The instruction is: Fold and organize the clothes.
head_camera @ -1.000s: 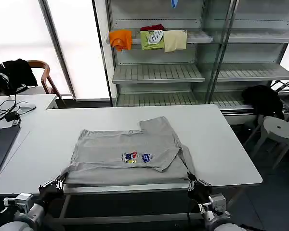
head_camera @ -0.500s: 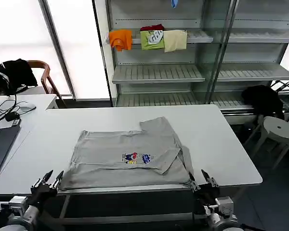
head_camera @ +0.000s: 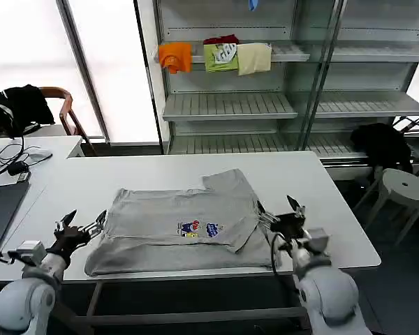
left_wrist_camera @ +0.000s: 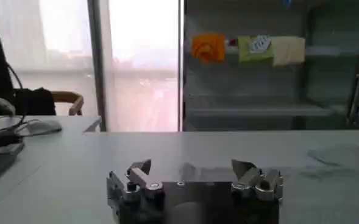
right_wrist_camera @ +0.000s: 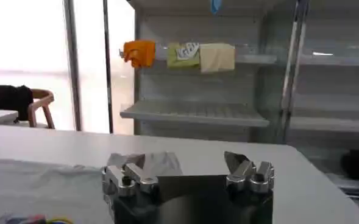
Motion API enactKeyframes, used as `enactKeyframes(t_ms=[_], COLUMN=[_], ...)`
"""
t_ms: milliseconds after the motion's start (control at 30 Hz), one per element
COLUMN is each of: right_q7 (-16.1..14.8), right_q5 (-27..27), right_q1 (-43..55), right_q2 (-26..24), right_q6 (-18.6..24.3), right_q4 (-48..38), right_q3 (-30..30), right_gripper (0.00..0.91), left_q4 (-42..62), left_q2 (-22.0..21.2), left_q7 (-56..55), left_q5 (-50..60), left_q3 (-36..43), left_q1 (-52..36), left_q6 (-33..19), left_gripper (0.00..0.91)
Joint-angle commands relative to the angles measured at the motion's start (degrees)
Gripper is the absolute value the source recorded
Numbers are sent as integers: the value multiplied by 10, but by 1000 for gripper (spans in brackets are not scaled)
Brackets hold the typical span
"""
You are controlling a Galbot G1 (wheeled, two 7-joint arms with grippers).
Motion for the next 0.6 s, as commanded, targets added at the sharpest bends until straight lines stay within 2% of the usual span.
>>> enactKeyframes(t_ms=[33, 100, 200, 367, 467, 600], right_q7=[-19, -22, -24, -27, -40, -32], right_q5=[-22, -46, -51, -58, -64, -81], right_q1=[213, 242, 268, 289, 295, 304], right_q2=[48, 67, 87, 103, 111, 116], right_q6=[-5, -4, -1, 55, 71, 74], right_q4=[-263, -320, -377, -458, -480, -500], right_q3=[-30, -24, -15, -18, -16, -16], right_gripper=[907, 907, 907, 907, 907, 907], left_q4=[146, 204, 259, 339, 365, 386], left_q2=[31, 32, 17, -12, -19, -19], left_q7=[19, 19, 23, 37, 43, 49], left_q5=[18, 24, 34, 71, 92, 101], left_q3=[118, 139, 145, 137, 134, 131], left_q1=[-211, -248, -278, -298, -305, -308], left_q6=[30, 29, 29, 28, 27, 27], left_gripper=[907, 907, 907, 907, 907, 907])
